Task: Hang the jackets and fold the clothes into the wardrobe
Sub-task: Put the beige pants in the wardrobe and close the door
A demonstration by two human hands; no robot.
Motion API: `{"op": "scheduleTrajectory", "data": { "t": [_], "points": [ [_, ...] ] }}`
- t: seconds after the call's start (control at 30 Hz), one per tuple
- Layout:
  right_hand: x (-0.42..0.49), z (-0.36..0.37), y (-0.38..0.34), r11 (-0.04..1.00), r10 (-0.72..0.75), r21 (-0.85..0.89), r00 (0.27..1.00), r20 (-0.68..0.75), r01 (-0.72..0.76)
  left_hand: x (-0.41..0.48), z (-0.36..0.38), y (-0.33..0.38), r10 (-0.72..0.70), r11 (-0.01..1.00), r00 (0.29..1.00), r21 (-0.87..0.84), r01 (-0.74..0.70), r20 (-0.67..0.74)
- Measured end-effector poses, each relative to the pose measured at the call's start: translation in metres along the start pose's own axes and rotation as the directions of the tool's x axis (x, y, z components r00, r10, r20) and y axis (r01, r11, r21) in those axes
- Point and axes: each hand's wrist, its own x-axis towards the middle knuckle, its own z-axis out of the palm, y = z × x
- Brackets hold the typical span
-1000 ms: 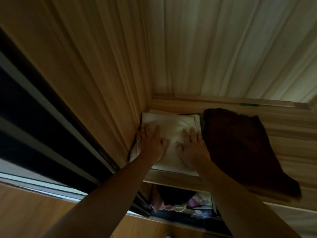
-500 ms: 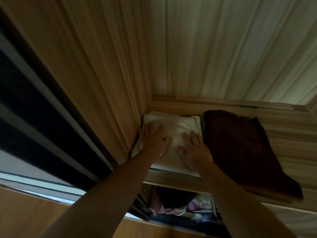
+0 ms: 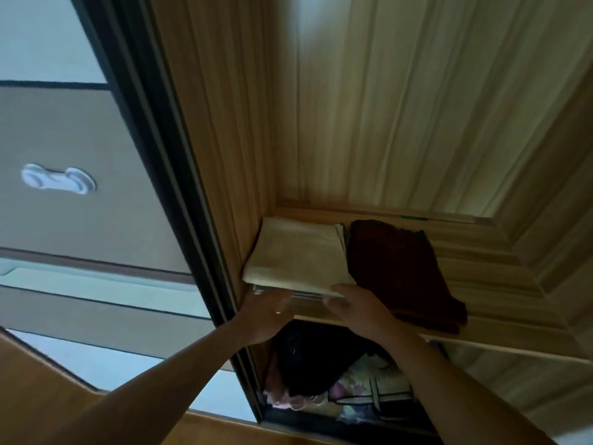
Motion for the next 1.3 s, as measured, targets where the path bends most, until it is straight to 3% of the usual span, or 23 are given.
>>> {"op": "scheduleTrajectory", "data": {
  "t": [0.1,0.23,0.4,0.7,0.8,0.9,0.97,1.0,1.07,1.17,1.3],
  "points": [
    [-0.039,-0.019,-0.03,0.996,-0.067,0.05,0.996,-0.065,0.07,-0.046,-0.024,0.014,0.006,0.989,1.0,-0.148,-0.006,0.005],
    [-0.079,-0.04,-0.073,0.984,-0.124,0.115,0.985,-0.123,0.138,-0.096,-0.072,0.025,0.135,0.985,0.99,-0.116,-0.13,0.044],
    [-0.108,-0.059,-0.127,0.968,-0.202,0.114,0.963,-0.18,0.225,-0.141,-0.132,0.022,0.21,0.977,0.978,-0.044,-0.211,-0.015],
    [-0.105,-0.05,-0.227,0.969,-0.215,0.066,0.942,-0.258,0.239,-0.179,-0.237,-0.011,0.392,0.92,0.885,0.088,-0.383,-0.251],
    [-0.087,-0.042,-0.262,0.969,-0.221,0.042,0.926,-0.307,0.245,-0.187,-0.279,-0.031,0.547,0.835,0.747,0.308,-0.455,-0.379],
    [-0.067,-0.03,-0.289,0.97,-0.21,0.038,0.912,-0.353,0.239,-0.191,-0.321,-0.047,0.697,0.717,0.519,0.495,-0.491,-0.495],
    [-0.057,-0.022,-0.304,0.971,-0.198,0.055,0.907,-0.372,0.235,-0.185,-0.346,-0.059,0.789,0.611,0.388,0.678,-0.409,-0.477],
    [-0.051,-0.018,-0.309,0.971,-0.19,0.063,0.904,-0.384,0.231,-0.18,-0.358,-0.064,0.811,0.569,0.374,0.753,-0.33,-0.449],
    [-0.043,-0.01,-0.321,0.972,-0.174,0.073,0.898,-0.403,0.222,-0.169,-0.377,-0.071,0.809,0.519,0.424,0.833,-0.193,-0.406],
    [-0.033,0.003,-0.331,0.966,-0.2,0.059,0.877,-0.438,0.25,-0.151,-0.392,-0.075,0.797,0.448,0.496,0.888,-0.104,-0.344],
    [-0.025,0.01,-0.33,0.971,-0.193,0.028,0.852,-0.486,0.236,-0.132,-0.395,-0.077,0.81,0.387,0.493,0.921,-0.042,-0.318]
  ]
}}
